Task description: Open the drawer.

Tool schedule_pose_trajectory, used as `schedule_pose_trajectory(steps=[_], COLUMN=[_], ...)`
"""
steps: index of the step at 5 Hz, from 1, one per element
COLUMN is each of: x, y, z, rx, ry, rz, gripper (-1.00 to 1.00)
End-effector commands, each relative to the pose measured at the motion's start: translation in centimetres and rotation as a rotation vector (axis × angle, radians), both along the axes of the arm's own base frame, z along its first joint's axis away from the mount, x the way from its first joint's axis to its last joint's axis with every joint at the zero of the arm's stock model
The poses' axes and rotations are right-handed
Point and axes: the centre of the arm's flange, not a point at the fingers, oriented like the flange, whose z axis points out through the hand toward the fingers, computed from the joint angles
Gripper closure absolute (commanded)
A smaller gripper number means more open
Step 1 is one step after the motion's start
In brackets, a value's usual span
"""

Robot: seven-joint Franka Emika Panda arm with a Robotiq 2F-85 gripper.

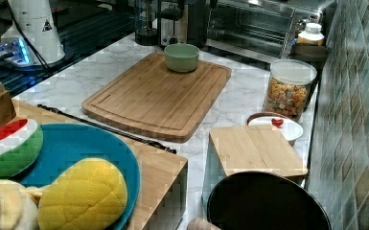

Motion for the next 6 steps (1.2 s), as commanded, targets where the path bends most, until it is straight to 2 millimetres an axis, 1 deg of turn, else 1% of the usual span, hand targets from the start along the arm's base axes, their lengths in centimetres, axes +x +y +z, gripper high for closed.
schedule_pose_trajectory(steps=[1,2,3,4,5,6], x=[-4.1,-4.7,-5.2,-4.6,-5.3,-5.3], y=[-8.5,-11.6,-14.2,-17.0,-18.0,-19.4], z=[-1.4,-2.6,-4.5,-6.9,-8.7,-9.7], rx=[-0.020,-0.043,-0.081,-0.095,-0.152,-0.171], ry=[0.057,0.027,-0.018,-0.005,-0.060,-0.060], rz=[0.281,0.338,0.361,0.383,0.411,0.476], gripper=[-1.00,-1.00,-1.00,-1.00,-1.00,-1.00])
